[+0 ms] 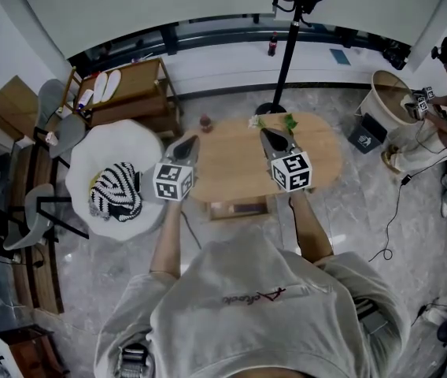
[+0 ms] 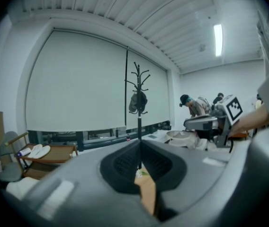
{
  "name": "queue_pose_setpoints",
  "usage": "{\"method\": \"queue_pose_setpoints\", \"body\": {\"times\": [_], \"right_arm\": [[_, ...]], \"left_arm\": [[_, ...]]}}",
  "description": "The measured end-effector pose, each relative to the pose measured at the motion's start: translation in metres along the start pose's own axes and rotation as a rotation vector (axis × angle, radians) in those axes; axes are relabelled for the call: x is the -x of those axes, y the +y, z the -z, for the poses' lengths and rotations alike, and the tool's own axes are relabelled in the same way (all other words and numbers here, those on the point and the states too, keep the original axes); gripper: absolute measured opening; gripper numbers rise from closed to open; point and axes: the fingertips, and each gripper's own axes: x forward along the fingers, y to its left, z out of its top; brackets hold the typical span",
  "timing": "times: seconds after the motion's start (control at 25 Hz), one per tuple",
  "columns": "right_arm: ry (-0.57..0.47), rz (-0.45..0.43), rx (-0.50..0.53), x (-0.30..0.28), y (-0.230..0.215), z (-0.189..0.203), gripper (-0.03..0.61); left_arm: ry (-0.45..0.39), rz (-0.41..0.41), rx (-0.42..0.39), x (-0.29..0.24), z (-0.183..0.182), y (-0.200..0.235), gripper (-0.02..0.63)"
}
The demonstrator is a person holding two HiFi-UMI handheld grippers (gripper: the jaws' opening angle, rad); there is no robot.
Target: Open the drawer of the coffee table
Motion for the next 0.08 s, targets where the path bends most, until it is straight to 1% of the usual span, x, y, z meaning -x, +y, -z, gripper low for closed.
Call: {"method": "queue_pose_setpoints", "body": {"times": [0.08], "right_arm": [[0.0, 0.0, 0.0, 0.0011, -0.0015, 0.0018, 0.005]], "left_arm": [[0.0, -0.001, 0.0, -0.0012, 0.0004, -0.0013, 0.0]]}}
